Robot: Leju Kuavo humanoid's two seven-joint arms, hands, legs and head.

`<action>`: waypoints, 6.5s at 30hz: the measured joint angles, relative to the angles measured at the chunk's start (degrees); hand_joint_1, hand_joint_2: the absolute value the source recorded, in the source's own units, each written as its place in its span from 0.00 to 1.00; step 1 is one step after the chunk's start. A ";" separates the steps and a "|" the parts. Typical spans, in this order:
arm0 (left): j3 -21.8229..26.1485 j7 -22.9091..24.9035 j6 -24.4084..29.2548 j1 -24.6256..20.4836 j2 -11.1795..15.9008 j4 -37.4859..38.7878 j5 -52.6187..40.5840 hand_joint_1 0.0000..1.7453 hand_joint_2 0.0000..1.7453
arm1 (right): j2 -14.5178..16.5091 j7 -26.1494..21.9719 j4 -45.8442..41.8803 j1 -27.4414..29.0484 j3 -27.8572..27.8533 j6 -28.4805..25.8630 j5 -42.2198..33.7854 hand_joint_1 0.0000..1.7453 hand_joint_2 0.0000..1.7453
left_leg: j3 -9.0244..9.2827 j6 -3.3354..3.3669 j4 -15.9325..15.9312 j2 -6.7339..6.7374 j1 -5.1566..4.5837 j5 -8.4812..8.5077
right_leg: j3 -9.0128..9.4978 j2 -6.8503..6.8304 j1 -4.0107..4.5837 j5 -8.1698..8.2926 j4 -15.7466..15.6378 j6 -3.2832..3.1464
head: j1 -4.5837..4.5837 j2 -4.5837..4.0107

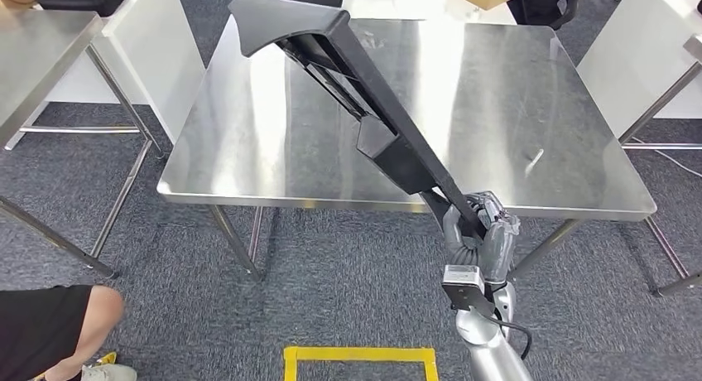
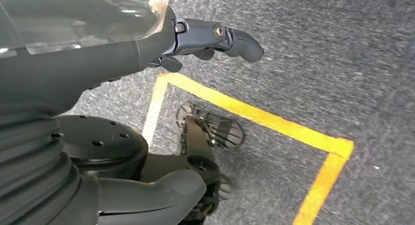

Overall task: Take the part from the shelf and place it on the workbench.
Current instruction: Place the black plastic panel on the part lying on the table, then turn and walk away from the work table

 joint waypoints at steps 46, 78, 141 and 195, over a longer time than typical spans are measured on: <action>1.74 0.92 1.86 0.00 -0.40 -0.36 0.36 0.00 1.00 | -0.29 1.72 0.04 -0.93 2.44 0.47 -0.31 1.00 1.00 | -8.97 -2.26 9.37 0.53 -0.08 0.38 | 10.56 0.22 0.02 -0.15 -10.15 -3.92 | -0.21 -0.02; 2.07 8.96 2.76 -3.18 -1.73 -1.33 -7.26 0.00 1.00 | 2.54 -1.82 26.62 -15.32 11.43 1.48 0.73 1.00 1.00 | -0.45 0.01 -0.84 0.09 -0.51 0.45 | 6.15 0.40 0.36 2.77 -9.77 -2.11 | -0.25 0.00; -4.36 15.97 -4.58 -8.39 -1.61 -1.21 -17.42 0.00 0.75 | 3.43 36.33 43.65 -35.04 -6.02 -0.13 64.82 0.00 0.00 | -0.63 -1.45 -0.34 0.10 -0.94 0.59 | 6.31 0.21 0.00 3.12 -9.75 -2.14 | -0.22 0.00; -2.52 13.98 -4.29 -8.03 0.28 -1.18 -16.70 0.00 1.00 | 8.14 2.64 31.59 -25.43 0.25 56.35 -16.96 0.00 1.00 | -0.60 -1.45 -0.34 0.12 -0.94 0.59 | 6.36 0.21 0.00 3.11 -9.74 -2.14 | -0.22 0.01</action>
